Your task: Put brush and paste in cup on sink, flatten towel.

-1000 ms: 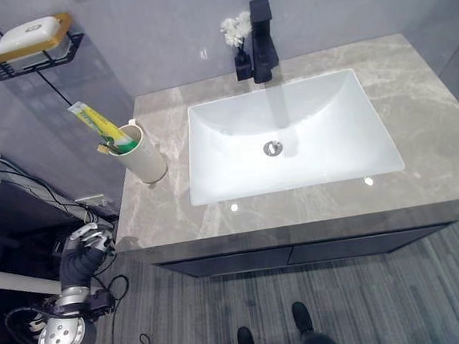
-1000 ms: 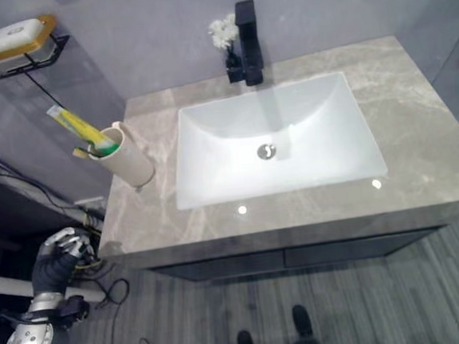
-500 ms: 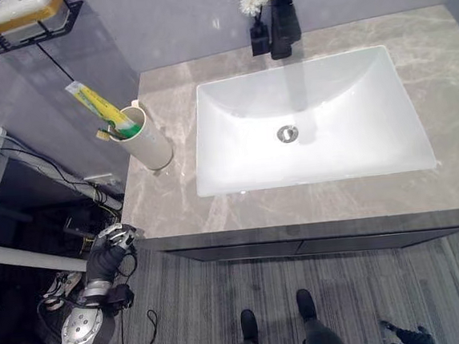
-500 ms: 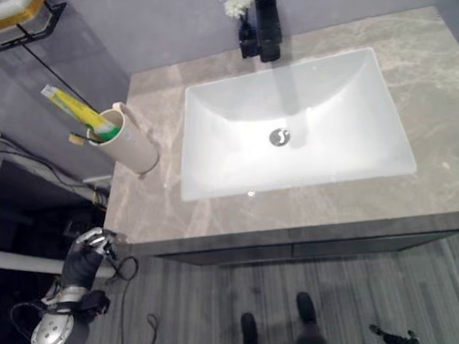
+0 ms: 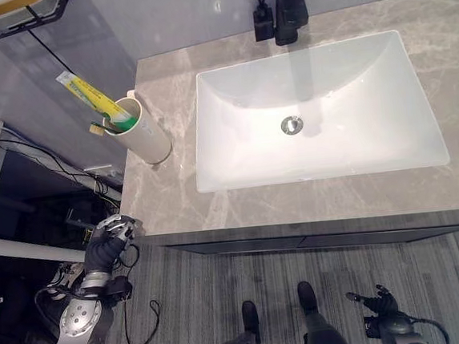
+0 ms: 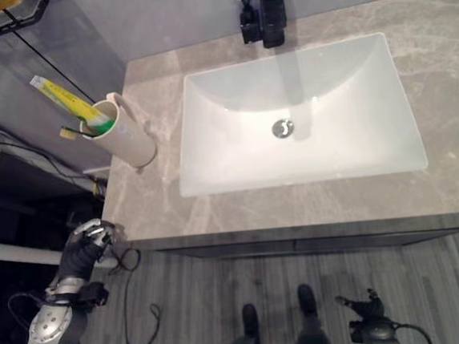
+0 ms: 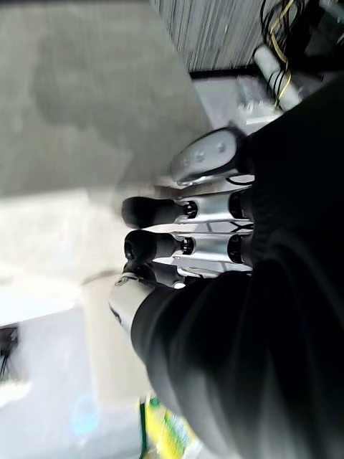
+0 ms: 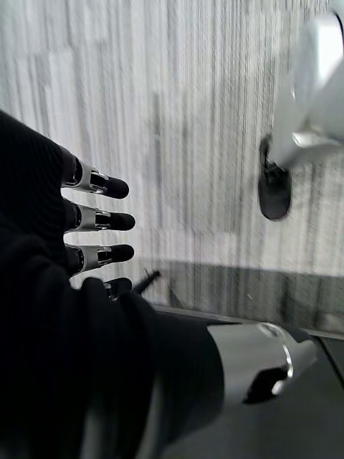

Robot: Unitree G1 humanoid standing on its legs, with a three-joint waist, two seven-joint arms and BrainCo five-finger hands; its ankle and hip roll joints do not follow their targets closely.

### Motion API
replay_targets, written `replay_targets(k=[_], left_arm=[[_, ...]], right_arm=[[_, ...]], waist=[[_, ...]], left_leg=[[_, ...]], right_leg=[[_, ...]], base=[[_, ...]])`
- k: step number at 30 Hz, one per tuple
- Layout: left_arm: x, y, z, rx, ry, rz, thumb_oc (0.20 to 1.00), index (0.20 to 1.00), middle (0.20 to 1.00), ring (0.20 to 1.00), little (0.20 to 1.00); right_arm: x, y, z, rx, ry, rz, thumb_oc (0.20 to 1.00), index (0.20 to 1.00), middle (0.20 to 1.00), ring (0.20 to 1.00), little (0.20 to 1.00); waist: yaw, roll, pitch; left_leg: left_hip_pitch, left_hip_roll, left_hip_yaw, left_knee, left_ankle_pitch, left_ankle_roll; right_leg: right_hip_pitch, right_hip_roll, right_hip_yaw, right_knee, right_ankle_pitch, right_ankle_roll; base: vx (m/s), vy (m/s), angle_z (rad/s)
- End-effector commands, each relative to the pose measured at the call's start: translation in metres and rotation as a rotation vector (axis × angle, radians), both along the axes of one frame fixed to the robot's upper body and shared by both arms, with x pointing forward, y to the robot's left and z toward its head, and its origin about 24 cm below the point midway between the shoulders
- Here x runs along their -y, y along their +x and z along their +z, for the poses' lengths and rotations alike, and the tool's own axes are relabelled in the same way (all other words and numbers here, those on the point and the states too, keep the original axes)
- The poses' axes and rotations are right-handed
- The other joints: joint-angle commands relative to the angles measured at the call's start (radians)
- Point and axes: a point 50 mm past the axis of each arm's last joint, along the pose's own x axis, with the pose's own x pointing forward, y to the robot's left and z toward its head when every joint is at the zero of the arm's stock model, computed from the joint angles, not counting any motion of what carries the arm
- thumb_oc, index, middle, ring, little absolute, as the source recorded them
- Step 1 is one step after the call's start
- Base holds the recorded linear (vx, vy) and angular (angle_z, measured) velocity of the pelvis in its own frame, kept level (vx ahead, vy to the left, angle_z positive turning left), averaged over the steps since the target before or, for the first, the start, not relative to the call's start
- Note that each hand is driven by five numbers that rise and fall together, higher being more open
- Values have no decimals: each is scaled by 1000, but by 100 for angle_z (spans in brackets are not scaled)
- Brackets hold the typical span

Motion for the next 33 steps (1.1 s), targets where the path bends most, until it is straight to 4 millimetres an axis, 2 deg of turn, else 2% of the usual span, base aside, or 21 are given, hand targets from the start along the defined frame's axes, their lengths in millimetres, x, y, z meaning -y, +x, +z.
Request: replay_targets(k=[1,3,6,12,16,18,21,25,33], left_arm=[[-7,9,49,251,-5,7,200,200,200,200,200],[-10,5,58,277,22,13,200,200,200,200,200],[-13,3,62,290,40,19,200,200,200,200,200],[-10,6,59,280,19,4,200,200,200,200,200],[3,14,54,267,-1,-39,200,200,200,200,200],[15,23,51,257,-16,-83,200,200,200,200,200],[22,35,54,271,-17,-97,200,200,200,200,200],[22,49,48,269,-64,-14,200,200,200,200,200],[12,61,48,267,-48,77,200,200,200,200,200]], right_arm=[[7,-8,-1,-13,2,-41,1000,1000,1000,1000,1000],[11,-19,-4,-34,16,-96,1000,1000,1000,1000,1000],[12,-23,-6,-43,34,-125,1000,1000,1000,1000,1000],[10,-25,-7,-51,43,-119,1000,1000,1000,1000,1000],[6,-15,-6,-40,45,-84,1000,1000,1000,1000,1000],[1,-7,-5,-42,32,-27,1000,1000,1000,1000,1000],[-1,7,0,-14,21,-3,1000,1000,1000,1000,1000],[-5,20,4,-1,-12,63,1000,1000,1000,1000,1000],[-1,12,1,-61,-35,65,1000,1000,1000,1000,1000]], waist=[[-26,-12,-12],[-22,-8,-11],[-17,-4,-9],[-19,-1,-7],[-25,3,5],[-32,7,11],[-42,13,22],[-50,13,33],[-59,10,37]], left_leg=[[52,3,36,5,13,-49],[55,4,31,5,16,-50],[56,4,28,5,18,-51],[54,3,27,5,19,-52],[39,0,25,5,20,-52],[23,0,28,5,18,-51],[3,-1,32,5,19,-53],[-11,0,37,5,21,-53],[-10,0,37,5,20,-52]], right_leg=[[28,-25,-17,10,-70,41],[33,-24,-22,10,-73,40],[34,-25,-24,10,-75,40],[32,-27,-24,10,-76,39],[18,-28,-22,10,-72,38],[-1,-28,-17,10,-68,38],[-27,-28,-9,10,-59,39],[-45,-24,4,10,-54,36],[-49,-24,5,10,-56,33]], base=[[3,-13,4],[0,0,0],[0,0,0],[0,0,0],[-31,3,2],[-33,0,0],[-19,4,-4],[-7,0,-8],[9,-2,-5]])
